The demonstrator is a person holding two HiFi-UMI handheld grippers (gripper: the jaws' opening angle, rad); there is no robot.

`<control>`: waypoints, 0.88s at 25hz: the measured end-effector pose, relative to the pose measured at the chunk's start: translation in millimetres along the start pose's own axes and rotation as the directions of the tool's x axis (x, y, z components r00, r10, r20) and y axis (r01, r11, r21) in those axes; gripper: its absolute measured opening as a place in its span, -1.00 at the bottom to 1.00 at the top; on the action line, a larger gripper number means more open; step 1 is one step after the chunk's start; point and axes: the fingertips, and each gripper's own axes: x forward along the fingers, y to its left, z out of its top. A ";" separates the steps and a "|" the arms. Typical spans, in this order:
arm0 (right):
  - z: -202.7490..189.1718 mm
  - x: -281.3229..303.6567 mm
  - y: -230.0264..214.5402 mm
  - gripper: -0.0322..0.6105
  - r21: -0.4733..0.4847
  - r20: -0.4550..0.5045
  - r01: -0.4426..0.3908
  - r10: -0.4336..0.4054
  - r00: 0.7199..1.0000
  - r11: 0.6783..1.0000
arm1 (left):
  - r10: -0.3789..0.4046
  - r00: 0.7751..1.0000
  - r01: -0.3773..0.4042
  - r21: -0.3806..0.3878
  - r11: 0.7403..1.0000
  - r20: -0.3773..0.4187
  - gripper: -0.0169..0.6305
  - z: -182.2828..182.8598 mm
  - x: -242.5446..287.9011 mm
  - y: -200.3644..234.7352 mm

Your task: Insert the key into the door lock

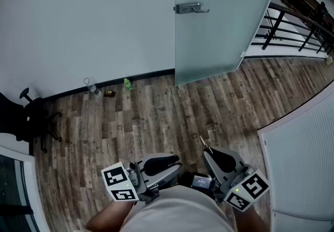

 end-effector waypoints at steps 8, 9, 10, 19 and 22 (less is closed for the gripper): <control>1.3 -2.4 -8.8 -0.81 0.036 0.021 0.014 -0.015 1.000 0.999 | 0.004 1.000 -0.004 0.007 1.000 0.000 -0.64 -0.2 0.2 0.3; 1.9 -2.2 -9.3 -0.81 0.039 0.022 0.016 -0.017 1.000 0.999 | 0.005 1.000 -0.005 0.007 1.000 0.002 -0.64 0.5 -0.3 0.4; 2.2 -2.4 -10.2 -0.81 0.044 0.023 0.018 -0.019 1.000 0.999 | 0.006 1.000 -0.006 0.007 1.000 0.003 -0.64 1.0 -0.6 0.4; -10.6 -10.4 -32.9 -0.81 0.076 0.019 0.082 -0.083 0.996 0.994 | 0.042 0.999 -0.042 0.018 0.999 0.004 -0.64 -7.9 -1.9 6.6; -12.8 -14.9 -41.3 -0.81 0.070 0.011 0.111 -0.113 0.994 0.991 | 0.065 0.998 -0.065 0.049 0.997 0.003 -0.64 -7.1 -0.3 7.7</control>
